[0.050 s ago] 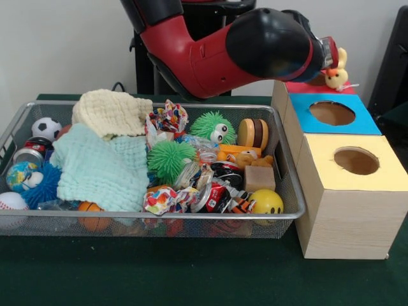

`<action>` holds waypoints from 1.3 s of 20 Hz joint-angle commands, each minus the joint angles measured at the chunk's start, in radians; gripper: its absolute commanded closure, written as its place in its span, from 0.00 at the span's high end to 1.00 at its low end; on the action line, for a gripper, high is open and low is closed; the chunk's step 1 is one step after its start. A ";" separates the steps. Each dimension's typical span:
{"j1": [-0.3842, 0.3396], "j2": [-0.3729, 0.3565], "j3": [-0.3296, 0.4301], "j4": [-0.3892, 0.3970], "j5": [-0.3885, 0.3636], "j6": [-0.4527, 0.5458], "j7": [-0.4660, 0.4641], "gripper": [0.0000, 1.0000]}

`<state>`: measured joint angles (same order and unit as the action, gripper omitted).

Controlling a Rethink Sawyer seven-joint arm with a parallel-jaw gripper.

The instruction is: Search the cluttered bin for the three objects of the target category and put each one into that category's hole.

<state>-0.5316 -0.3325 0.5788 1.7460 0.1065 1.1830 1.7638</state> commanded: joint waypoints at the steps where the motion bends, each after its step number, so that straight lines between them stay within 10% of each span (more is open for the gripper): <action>1: -0.017 0.011 -0.046 -0.115 -0.028 0.083 0.039 0.00; 26: -0.008 -0.061 -0.059 -0.034 0.024 0.120 0.134 0.00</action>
<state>-0.5354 -0.3737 0.5714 1.7461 0.1052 1.2130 1.7638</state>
